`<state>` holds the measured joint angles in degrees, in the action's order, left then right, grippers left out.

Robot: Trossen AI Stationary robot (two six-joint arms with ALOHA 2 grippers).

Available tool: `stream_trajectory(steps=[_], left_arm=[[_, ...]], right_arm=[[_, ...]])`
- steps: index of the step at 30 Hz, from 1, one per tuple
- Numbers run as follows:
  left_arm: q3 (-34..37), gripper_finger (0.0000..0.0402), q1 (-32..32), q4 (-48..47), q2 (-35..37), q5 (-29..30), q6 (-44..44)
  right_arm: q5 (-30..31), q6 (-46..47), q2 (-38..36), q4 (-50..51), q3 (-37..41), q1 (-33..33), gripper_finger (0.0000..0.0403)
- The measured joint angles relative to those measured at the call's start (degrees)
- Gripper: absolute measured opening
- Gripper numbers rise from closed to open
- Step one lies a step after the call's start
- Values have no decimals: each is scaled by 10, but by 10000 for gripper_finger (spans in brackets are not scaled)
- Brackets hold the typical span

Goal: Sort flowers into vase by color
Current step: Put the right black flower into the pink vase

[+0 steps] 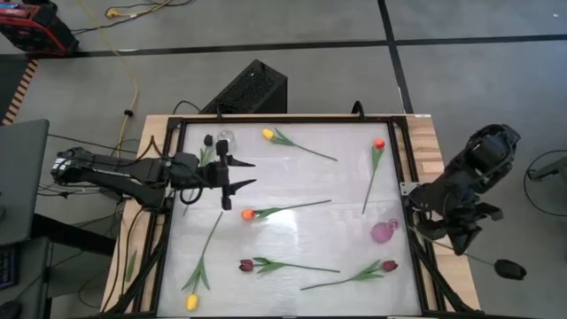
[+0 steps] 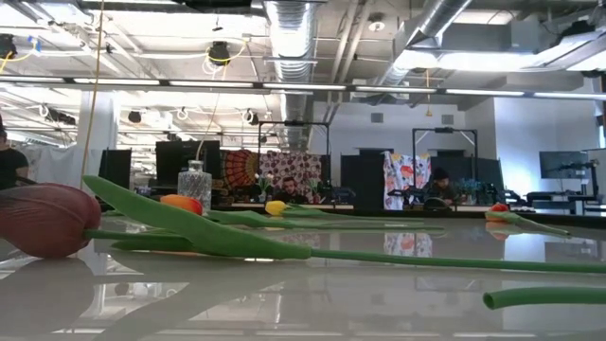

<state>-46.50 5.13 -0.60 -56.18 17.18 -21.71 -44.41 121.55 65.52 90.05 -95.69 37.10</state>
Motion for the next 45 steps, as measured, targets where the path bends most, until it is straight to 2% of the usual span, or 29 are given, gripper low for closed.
stream_trajectory(steps=[6, 13, 18, 24, 45], left_arm=[[0, 171, 0, -1, -2, -1, -2], [0, 171, 0, -44, -2, 6, 7], [0, 171, 0, -64, -2, 13, 27], [0, 171, 0, -69, -2, 13, 34], [0, 171, 0, -91, -2, 15, 38]], right_arm=[[20, -90, -5, -1, 27, -32, 20], [-9, -181, -35, 1, 101, -81, 20], [-51, -186, -53, 0, 131, -117, 20], [-53, -209, -55, 0, 134, -129, 20], [-66, -199, -52, 0, 135, -128, 20]])
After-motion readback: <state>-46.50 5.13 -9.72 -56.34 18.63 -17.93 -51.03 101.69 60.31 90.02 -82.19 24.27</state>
